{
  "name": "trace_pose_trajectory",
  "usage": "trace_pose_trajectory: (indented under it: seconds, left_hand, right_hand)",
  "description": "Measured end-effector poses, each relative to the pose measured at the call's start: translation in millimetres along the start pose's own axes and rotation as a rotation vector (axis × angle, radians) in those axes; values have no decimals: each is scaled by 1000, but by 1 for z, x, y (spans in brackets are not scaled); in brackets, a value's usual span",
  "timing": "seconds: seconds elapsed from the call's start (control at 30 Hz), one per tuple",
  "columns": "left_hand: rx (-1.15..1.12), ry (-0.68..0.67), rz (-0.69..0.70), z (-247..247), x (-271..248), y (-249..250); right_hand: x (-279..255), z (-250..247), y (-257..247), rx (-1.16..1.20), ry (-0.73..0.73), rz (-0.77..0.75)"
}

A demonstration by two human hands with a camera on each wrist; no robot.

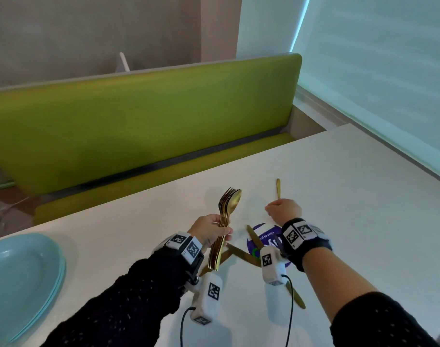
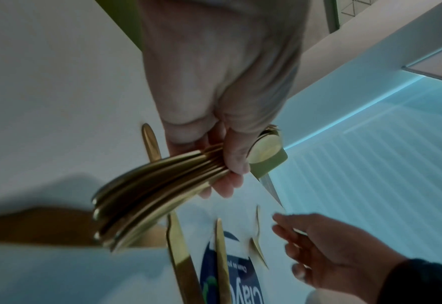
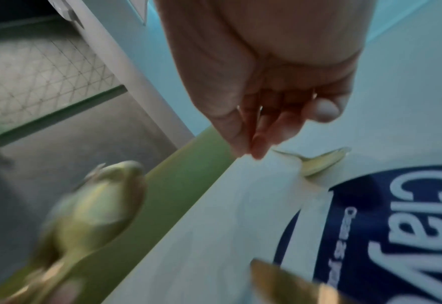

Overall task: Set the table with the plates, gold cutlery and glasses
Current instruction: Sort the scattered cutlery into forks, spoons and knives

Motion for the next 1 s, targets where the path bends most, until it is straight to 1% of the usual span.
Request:
trace_pose_trajectory:
  seconds: [0.1, 0.17, 0.33, 0.53, 0.77, 0.9, 1.0]
  left_hand:
    - [-23, 4, -3, -10, 3, 1]
    - [-35, -2, -8, -16, 4, 2]
    - [-25, 2, -13, -29, 4, 3]
    - [-32, -12, -14, -38, 7, 3]
    - [9, -30, -24, -46, 7, 2]
    - [-10, -22, -46, -50, 5, 1]
    - [-4, 2, -52, -52, 4, 2]
  right_hand:
    - [17, -11, 5, -119, 58, 78]
    - [28, -14, 8, -155, 75, 128]
    - [49, -13, 17, -125, 131, 223]
    - [60, -3, 17, -82, 115, 240]
    - [63, 0, 13, -79, 183, 271]
    - [60, 2, 10, -84, 153, 267]
    - [54, 0, 0, -115, 136, 226]
Point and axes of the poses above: each hand's wrist, its own x-axis towards the middle knuckle, its own z-axis out of the palm, y = z × x, the point moved 4 cm from there along x, towards the middle knuckle, and after that the axes turned 6 degrees about -y, right-handed, at the moved point
